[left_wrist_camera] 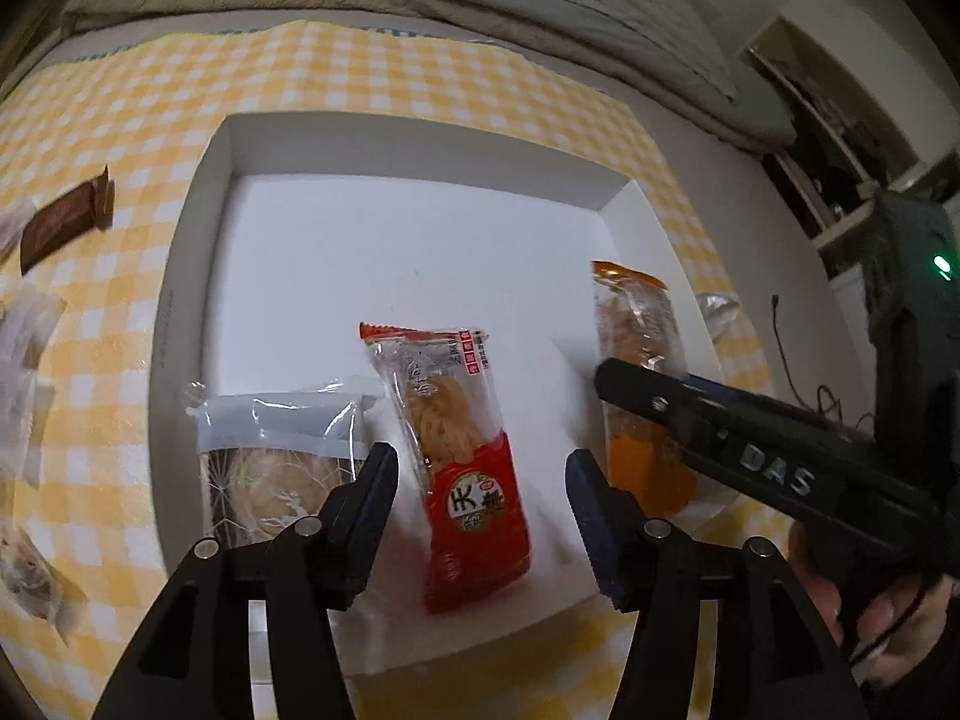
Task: Organize snacks
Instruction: 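Lower both pastry bags into the tray and open both grippers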
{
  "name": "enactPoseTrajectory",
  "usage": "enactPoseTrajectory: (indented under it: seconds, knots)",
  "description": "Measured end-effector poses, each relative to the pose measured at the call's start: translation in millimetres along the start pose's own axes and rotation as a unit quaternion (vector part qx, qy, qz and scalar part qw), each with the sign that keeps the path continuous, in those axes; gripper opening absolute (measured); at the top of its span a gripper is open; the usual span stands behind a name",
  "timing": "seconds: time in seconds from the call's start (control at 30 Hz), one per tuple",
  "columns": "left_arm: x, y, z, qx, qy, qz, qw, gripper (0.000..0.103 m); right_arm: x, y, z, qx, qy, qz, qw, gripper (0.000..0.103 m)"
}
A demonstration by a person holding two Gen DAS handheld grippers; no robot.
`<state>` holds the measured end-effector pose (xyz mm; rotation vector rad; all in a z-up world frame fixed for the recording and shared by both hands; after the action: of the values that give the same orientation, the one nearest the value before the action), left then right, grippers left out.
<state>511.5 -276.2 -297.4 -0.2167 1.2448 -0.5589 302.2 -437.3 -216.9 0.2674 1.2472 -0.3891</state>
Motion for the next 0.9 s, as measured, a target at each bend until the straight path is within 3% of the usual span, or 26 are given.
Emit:
enactPoseTrajectory:
  seconds: [0.13, 0.27, 0.43, 0.9]
  knots:
    - [-7.1, -6.9, -4.5, 0.025, 0.004, 0.012, 0.9996, 0.056, 6.6, 0.8, 1.8, 0.004, 0.007, -0.002, 1.000, 0.038]
    - [-15.0, -12.0, -13.5, 0.040, 0.011, 0.023, 0.9989, 0.055, 12.6, -1.2, 0.6, 0.023, 0.029, 0.001, 0.999, 0.048]
    - [-26.5, -11.6, -24.3, 0.048, 0.011, 0.027, 0.9984, 0.055, 14.2, -8.4, -4.3, 0.031, 0.046, 0.002, 0.998, 0.048]
    - [-55.7, -12.4, -44.1, 0.056, 0.006, 0.025, 0.9981, 0.055, -16.9, -11.0, -20.6, 0.008, 0.019, 0.009, 1.000, 0.048]
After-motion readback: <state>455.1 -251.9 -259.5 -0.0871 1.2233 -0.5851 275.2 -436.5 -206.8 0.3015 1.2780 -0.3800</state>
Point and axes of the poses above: each gripper's, at about its wrist camera, not at the fingertips, and x roughly the way its jaws point, y to its left, z to its top, the point moved 3 cm from there along x, roughly the way its jaws point, and after that the axes turned 6 degrees about -z, right-handed, at the moved point
